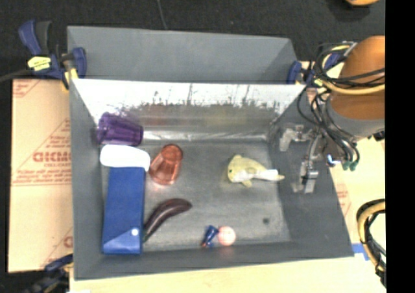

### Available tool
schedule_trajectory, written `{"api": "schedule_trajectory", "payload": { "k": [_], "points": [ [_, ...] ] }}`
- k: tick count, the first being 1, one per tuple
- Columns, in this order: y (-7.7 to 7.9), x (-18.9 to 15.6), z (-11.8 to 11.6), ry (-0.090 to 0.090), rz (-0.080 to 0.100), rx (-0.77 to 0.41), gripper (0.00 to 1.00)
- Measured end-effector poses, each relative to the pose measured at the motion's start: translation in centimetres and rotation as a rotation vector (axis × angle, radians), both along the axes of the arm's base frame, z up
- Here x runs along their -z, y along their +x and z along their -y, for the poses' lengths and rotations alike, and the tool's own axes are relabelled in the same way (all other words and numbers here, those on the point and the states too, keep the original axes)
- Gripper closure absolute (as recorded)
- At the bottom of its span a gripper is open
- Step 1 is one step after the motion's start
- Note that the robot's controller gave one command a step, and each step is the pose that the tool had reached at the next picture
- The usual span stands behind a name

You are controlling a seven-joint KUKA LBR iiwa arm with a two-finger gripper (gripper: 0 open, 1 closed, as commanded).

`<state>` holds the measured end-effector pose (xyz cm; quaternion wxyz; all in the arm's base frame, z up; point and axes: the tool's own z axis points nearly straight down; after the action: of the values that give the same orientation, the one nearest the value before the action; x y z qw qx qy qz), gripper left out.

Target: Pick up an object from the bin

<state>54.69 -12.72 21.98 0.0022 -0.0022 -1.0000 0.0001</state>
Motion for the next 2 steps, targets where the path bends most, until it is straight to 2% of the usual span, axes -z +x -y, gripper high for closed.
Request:
{"api": "schedule_trajectory", "payload": {
  "k": [1,2],
  "points": [
    [0.1,-0.5,-0.1,-0.001,0.008,-0.003,0.0],
    [-0.1,5.5,-0.3,-0.003,0.012,0.006,0.0]
  ]
}}
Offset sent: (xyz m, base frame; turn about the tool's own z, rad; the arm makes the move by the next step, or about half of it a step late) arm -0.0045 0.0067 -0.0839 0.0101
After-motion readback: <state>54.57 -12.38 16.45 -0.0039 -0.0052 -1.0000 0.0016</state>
